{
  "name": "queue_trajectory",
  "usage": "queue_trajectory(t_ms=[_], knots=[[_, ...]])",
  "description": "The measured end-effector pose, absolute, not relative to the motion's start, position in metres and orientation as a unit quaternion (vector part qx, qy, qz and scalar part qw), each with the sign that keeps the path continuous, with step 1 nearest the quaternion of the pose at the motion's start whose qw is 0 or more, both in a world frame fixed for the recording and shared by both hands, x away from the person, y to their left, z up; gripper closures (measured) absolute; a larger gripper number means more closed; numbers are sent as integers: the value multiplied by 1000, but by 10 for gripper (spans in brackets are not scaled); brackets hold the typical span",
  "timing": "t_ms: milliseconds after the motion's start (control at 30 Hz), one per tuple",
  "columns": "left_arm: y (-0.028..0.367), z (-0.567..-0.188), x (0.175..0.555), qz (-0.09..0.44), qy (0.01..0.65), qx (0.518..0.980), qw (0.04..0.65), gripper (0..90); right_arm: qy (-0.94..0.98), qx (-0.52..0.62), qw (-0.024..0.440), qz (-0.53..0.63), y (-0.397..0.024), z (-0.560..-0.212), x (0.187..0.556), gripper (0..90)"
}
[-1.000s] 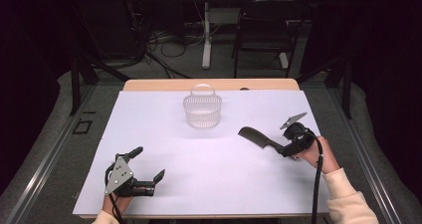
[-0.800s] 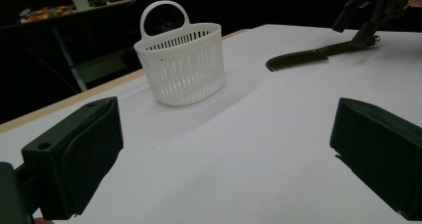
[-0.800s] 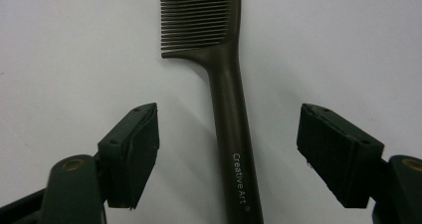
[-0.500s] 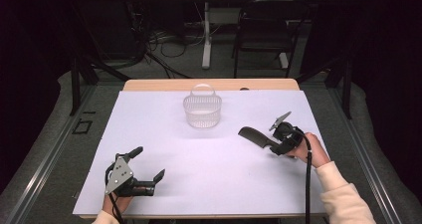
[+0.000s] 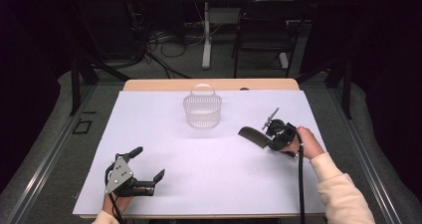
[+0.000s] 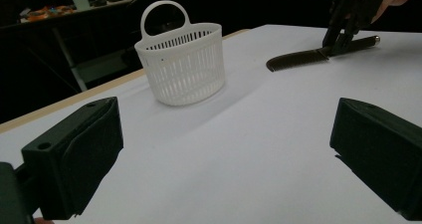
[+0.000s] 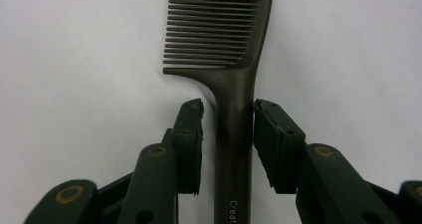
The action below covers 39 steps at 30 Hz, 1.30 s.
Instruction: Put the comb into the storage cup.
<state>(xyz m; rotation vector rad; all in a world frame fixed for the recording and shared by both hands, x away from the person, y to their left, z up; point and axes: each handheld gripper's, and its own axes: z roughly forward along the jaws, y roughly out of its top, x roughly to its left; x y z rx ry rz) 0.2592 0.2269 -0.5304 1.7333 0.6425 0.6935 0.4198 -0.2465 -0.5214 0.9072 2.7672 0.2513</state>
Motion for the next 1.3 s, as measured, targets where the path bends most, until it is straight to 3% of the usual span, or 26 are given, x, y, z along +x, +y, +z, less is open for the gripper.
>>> queue_trajectory(t_ms=[433,1300], knots=[[227,-530,259,293,271,732,552,2,944,306,103,65,-243,-525,426,716],[227,-530,259,294,271,732,552,2,927,332,122,128,-251,-507,412,725]])
